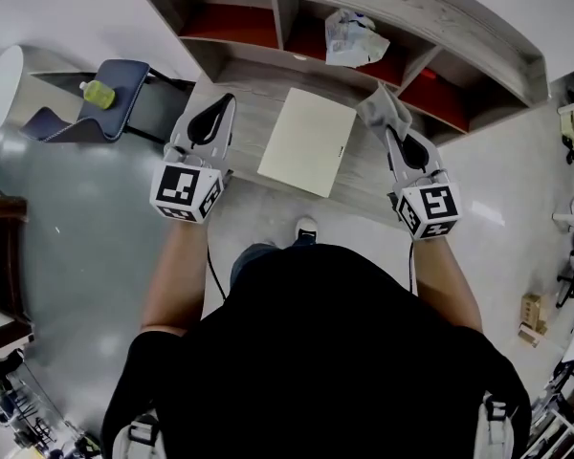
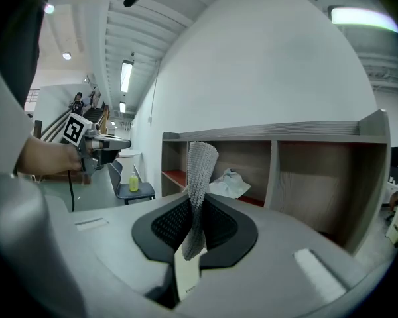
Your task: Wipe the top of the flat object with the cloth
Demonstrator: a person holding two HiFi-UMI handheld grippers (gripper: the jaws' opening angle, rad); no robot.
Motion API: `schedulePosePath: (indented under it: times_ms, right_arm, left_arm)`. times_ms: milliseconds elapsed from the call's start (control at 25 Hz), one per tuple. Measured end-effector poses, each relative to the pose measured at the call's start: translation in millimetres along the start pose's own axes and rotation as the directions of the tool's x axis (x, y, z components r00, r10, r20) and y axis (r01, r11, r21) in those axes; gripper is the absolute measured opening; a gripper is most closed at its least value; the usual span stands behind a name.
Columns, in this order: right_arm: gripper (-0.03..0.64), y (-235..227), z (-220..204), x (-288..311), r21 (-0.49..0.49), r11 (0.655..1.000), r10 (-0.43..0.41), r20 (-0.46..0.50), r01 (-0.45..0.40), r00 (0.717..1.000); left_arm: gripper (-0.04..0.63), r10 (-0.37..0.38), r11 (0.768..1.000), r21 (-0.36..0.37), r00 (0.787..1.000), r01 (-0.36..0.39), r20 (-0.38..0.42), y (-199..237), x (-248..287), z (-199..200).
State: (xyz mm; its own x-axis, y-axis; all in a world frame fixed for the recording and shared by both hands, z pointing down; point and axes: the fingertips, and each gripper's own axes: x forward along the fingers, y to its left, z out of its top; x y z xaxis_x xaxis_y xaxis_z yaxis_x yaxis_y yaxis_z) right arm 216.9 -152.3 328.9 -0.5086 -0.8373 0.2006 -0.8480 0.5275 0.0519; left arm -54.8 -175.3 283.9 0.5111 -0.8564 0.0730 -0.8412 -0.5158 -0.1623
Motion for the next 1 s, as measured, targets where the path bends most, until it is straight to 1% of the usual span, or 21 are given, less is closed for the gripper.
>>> schedulePosePath:
  times_ms: [200,440,600,1000]
  right_arm:
    - [0.018,6,-1,7,-0.005,1.000,0.026,-0.008,-0.027,1.000]
    - [0.018,20,-5,27,-0.017,0.999,0.050,-0.032,-0.051,0.998]
    - [0.018,24,-6,43,-0.013,0.999,0.050,-0.044,-0.051,0.998]
    - [0.018,47,-11,83,0.004,0.998,0.065,-0.093,-0.065,0.993]
  left_arm:
    - [0.000,0.003,1.000,0.000,1.000,-0.003,0.007,1,3,4]
    - [0.000,-0.011,1.000,-0.015,1.000,0.011,-0.003,9,6,-4]
    - [0.000,-0.028,0.999,-0.027,1.000,0.028,0.002,17,14,-8]
    - [0.001,-0.074,0.995,-0.063,0.997,0.072,-0.021,43,28,-33]
